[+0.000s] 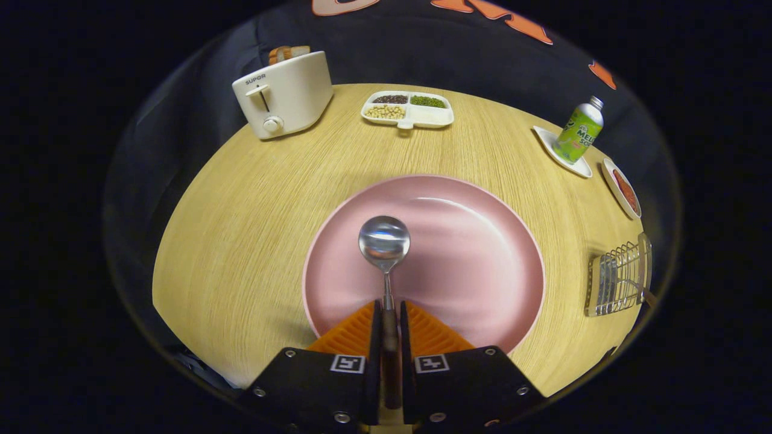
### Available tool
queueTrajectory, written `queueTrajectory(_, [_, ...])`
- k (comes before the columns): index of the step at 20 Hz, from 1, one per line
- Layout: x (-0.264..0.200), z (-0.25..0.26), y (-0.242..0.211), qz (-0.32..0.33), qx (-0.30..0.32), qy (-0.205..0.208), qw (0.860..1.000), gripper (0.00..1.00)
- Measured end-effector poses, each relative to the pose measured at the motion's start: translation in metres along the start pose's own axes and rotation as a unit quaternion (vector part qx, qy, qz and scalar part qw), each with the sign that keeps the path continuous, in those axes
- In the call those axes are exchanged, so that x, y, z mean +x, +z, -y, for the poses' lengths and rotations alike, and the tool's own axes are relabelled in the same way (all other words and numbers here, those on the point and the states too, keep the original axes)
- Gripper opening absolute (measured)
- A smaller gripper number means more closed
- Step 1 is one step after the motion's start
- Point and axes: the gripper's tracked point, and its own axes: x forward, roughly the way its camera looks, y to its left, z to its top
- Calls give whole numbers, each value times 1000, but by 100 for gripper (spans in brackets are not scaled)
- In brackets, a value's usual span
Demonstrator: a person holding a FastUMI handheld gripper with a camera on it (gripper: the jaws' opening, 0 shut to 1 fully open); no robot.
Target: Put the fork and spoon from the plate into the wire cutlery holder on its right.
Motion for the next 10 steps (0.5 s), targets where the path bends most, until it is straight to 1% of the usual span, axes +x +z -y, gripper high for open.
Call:
queueTrajectory(1, [2,0,1,5,1,4,1000,9])
queueTrajectory(3, [-1,11,-1,8,4,-2,1000,6])
queueTrajectory(7, [-16,32,10,37,29,-12,999,5])
queueTrajectory(10, [-31,55,9,49,47,-23,997,5])
